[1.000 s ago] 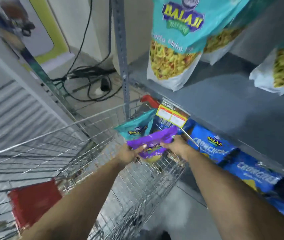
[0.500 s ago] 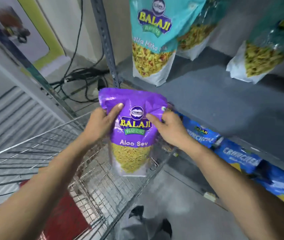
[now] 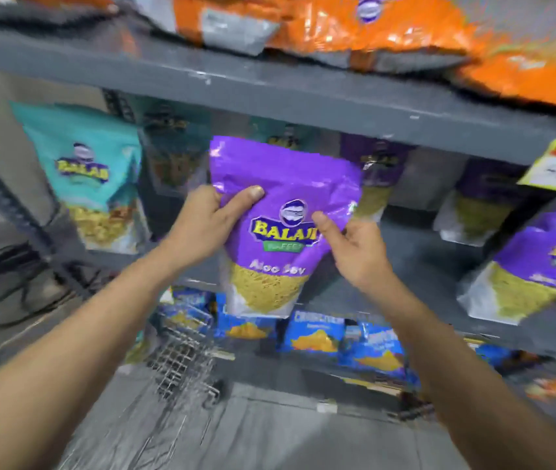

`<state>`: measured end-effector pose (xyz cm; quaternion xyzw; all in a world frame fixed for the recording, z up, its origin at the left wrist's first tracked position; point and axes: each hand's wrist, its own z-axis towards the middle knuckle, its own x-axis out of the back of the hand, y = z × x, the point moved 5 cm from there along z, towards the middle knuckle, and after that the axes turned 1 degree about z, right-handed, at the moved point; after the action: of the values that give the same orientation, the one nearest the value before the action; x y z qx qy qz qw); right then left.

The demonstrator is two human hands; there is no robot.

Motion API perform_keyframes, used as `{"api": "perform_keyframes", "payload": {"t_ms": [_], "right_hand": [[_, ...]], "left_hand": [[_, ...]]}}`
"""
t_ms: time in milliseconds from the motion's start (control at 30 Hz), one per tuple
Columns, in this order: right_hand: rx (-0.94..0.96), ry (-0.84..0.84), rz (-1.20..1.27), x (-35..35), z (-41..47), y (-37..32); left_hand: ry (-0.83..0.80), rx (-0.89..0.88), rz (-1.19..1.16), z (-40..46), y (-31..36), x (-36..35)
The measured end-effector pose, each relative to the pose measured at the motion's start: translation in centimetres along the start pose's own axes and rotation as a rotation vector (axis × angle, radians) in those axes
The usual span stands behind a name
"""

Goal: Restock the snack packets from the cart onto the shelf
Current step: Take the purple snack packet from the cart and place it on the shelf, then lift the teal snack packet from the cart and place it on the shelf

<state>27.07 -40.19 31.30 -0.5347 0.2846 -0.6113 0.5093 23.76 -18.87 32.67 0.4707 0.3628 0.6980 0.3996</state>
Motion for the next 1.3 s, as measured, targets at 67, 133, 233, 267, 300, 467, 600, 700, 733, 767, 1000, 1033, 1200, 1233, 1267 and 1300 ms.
{"api": "perform_keyframes", "payload": {"t_ms": [67,133,233,267,300,467,600,700,733,767,1000,1033,1200,1233,1267,1300], "right_hand": [[0.008,0.11,-0.078,4.8,1.6,1.8],[0.005,0.185,-0.105,8.7,3.0,3.7],[-0.067,0.249,-0.146,13.9,4.3,5.5],[-0.081,0.247,-0.169,15.3,4.7,5.7],[-0.093,0.251,-0.207,16.6,5.2,6.3],[-0.165,0.248,-0.343,19.2,6.9,11.5],[-0.201,0.407,-0.317,19.2,5.9,11.7],[-0.146,0.664,-0.277,18.3,2.3,10.6],[-0.131,0.731,-0.352,17.4,0.8,10.1],[-0.11,0.766,-0.454,16.3,-0.5,9.5],[0.13,0.15,-0.278,-6.4,-4.2,5.8],[0.135,0.014,-0.26,-10.9,-4.6,5.7],[0.234,-0.595,-0.473,-32.1,-8.1,8.5],[0.226,-0.696,-0.575,-35.4,-8.7,9.4],[0.193,-0.768,-0.654,-38.1,-9.0,10.7],[0.137,-0.812,-0.706,-40.7,-8.9,12.5]], "left_hand": [[-0.024,-0.038,-0.004,2.8,1.4,-4.7],[-0.034,-0.037,-0.04,5.9,1.8,-9.4],[-0.061,0.002,-0.054,9.7,2.5,-15.7],[-0.076,0.018,-0.047,10.8,2.5,-17.5],[-0.092,0.032,-0.033,11.5,2.6,-19.2],[-0.18,0.108,-0.102,12.6,1.5,-24.2],[-0.144,0.172,-0.182,12.6,-0.2,-23.8],[-0.083,0.082,-0.254,10.3,-0.8,-20.9],[-0.034,0.061,-0.239,8.7,-1.6,-19.0],[0.029,0.061,-0.202,6.8,-2.9,-16.8],[0.214,0.518,0.026,-11.6,-19.5,1.4],[0.212,0.612,0.07,-14.3,-22.0,3.7],[0.26,0.947,0.319,-24.8,-31.1,13.0],[0.27,0.988,0.391,-26.1,-32.4,14.2],[0.281,1.013,0.456,-26.9,-33.8,15.2],[0.281,1.027,0.484,-27.4,-35.5,15.9]]}}
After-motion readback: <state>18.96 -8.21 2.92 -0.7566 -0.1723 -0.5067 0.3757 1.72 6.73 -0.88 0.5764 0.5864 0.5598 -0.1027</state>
